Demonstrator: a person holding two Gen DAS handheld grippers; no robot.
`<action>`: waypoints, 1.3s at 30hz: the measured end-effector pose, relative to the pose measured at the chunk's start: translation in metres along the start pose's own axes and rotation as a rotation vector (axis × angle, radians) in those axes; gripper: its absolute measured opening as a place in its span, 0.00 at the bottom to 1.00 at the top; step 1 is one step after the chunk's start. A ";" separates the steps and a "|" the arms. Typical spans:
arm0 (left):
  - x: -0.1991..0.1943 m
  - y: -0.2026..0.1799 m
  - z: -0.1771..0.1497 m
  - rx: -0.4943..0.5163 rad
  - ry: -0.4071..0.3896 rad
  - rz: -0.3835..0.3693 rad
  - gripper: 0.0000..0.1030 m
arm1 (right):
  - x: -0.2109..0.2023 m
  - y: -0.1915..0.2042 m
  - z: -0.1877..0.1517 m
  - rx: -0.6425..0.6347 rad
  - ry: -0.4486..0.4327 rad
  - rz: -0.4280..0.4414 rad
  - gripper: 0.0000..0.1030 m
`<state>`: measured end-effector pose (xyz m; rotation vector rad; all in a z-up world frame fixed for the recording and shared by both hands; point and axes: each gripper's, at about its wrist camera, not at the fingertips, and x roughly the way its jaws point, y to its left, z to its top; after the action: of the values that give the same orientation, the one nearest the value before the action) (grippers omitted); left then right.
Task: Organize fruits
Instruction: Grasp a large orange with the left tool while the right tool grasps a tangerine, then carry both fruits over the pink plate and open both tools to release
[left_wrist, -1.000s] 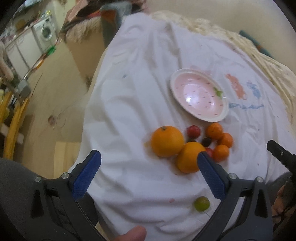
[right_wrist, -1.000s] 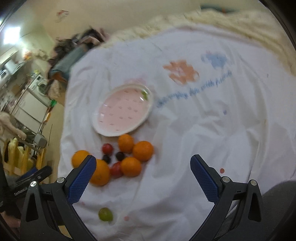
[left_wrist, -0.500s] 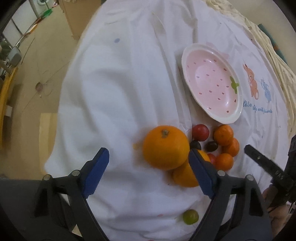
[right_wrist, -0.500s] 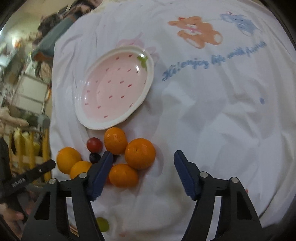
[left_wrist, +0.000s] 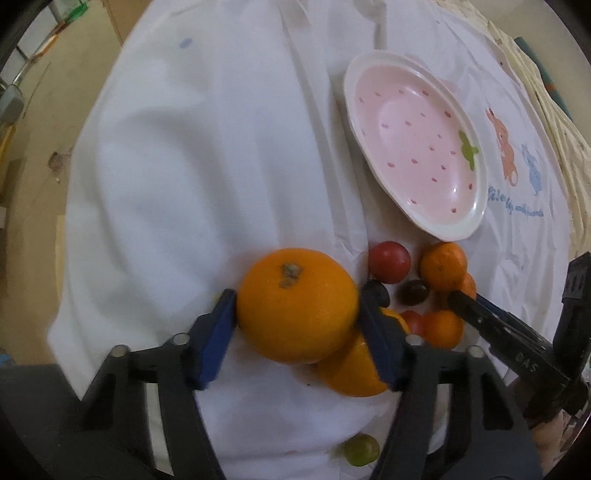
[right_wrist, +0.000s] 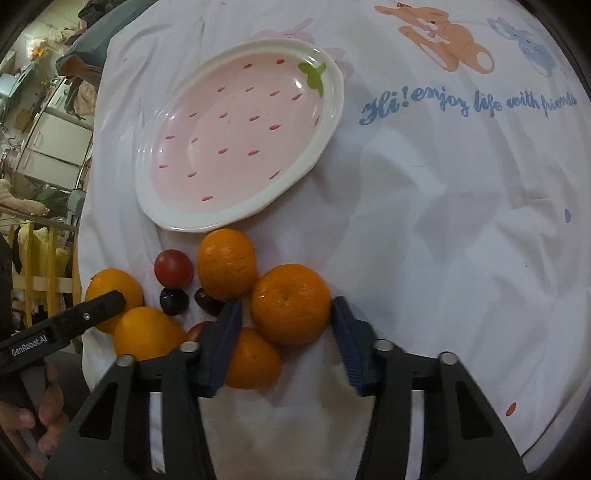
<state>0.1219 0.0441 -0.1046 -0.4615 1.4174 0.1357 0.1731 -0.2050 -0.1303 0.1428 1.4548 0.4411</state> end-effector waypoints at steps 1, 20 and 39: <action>-0.001 -0.001 0.000 0.002 -0.007 0.003 0.56 | 0.000 0.000 0.001 0.007 0.001 0.009 0.45; -0.045 -0.049 0.045 0.150 -0.204 0.022 0.54 | -0.067 -0.024 0.059 0.073 -0.162 0.117 0.44; 0.025 -0.099 0.116 0.282 -0.218 0.035 0.54 | 0.021 -0.004 0.166 0.088 -0.077 0.174 0.44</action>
<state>0.2683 -0.0045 -0.0968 -0.1824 1.2076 0.0120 0.3377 -0.1725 -0.1304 0.3553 1.3916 0.5072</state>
